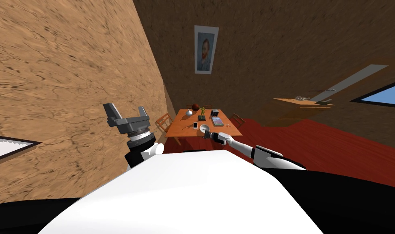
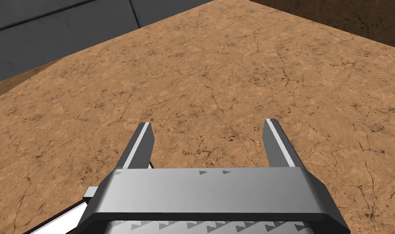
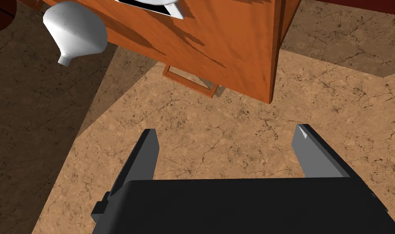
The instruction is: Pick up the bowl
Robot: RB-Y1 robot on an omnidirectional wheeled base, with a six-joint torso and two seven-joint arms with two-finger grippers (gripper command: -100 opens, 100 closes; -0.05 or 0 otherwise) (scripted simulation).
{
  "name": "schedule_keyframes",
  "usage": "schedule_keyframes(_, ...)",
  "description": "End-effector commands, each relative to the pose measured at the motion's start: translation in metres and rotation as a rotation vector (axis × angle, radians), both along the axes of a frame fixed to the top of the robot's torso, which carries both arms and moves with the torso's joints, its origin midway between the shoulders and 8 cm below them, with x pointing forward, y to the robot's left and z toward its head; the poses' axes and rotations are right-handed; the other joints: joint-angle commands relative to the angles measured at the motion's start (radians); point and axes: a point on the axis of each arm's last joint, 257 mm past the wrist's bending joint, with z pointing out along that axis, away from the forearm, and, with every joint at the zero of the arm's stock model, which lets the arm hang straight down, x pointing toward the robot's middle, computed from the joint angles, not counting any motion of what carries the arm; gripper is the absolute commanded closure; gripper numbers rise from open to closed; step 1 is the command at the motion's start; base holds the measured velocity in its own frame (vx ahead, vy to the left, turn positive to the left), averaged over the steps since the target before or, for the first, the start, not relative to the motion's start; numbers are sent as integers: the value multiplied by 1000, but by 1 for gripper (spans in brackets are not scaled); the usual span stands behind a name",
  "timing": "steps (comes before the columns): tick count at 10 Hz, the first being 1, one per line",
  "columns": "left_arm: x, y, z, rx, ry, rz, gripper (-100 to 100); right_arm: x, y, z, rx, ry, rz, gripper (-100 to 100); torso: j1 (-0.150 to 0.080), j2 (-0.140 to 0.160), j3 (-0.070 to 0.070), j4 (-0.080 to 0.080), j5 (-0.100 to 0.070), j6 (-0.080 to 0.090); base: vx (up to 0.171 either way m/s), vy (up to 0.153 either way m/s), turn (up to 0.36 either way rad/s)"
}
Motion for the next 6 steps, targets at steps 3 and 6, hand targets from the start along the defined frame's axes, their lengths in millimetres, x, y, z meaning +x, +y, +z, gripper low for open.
schedule_keyframes(3, 0, 0, 0, 0, 0, 0, 0, 2, -53, -34, -212, -46, 58, -100, 0, 0, 0, 0, 0, 0, 30, 62, -6)
schedule_keyframes(6, 0, 0, 0, 0, 0, 0, 0, 4, -104, -55, -394, -83, 119, -100, 2, 0, 0, 0, 0, 0, 40, 102, -5)
